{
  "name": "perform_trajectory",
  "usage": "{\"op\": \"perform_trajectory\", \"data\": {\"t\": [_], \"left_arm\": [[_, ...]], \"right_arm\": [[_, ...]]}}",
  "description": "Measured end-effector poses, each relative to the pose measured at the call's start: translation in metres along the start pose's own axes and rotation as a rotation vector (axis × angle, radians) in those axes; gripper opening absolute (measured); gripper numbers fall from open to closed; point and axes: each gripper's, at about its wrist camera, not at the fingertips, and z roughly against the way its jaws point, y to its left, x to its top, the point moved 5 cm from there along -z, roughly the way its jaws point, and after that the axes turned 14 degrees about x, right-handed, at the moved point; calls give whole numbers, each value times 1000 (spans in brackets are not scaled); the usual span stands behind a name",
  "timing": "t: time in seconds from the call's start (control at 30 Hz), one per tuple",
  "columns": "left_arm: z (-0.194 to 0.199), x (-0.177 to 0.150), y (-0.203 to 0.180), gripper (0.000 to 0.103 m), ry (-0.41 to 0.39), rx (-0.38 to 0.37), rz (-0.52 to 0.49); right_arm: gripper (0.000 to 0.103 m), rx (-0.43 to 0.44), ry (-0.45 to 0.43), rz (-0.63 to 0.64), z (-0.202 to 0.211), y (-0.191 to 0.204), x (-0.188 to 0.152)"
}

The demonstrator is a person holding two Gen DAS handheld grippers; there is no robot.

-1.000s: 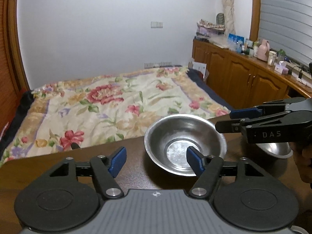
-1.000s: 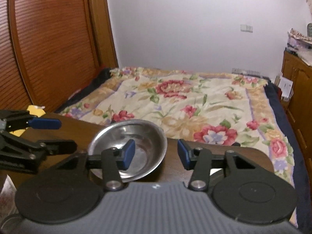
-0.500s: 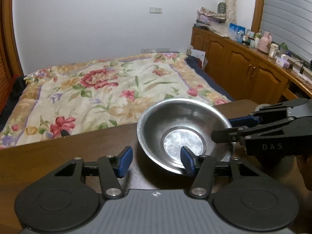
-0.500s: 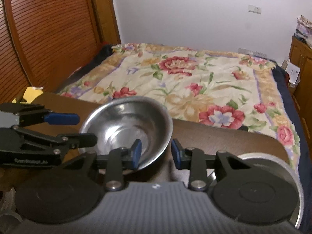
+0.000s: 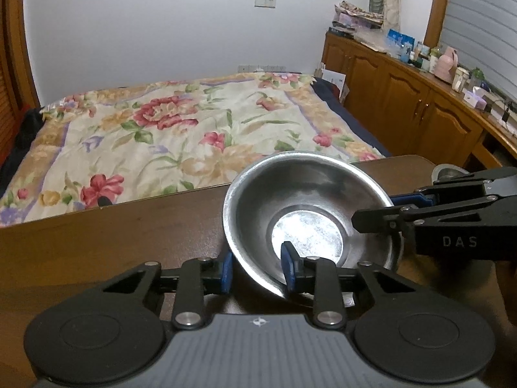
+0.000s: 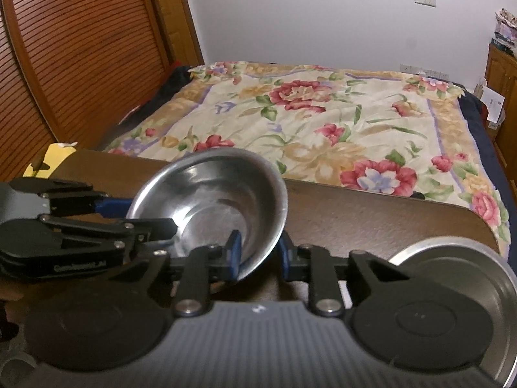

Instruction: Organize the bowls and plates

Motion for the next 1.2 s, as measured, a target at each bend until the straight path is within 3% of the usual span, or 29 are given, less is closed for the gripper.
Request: {"op": "perform_trajectory", "data": {"t": [0.33, 0.8, 1.2], "left_arm": [[31, 9, 3, 32, -59, -3, 8], [107, 12, 1, 32, -161, -34, -11], [163, -15, 0, 32, -221, -49, 7]], "right_arm": [[23, 5, -52, -7, 19, 11, 4], [23, -11, -116, 5, 70, 37, 10], [23, -17, -151, 11, 102, 63, -8]]}}
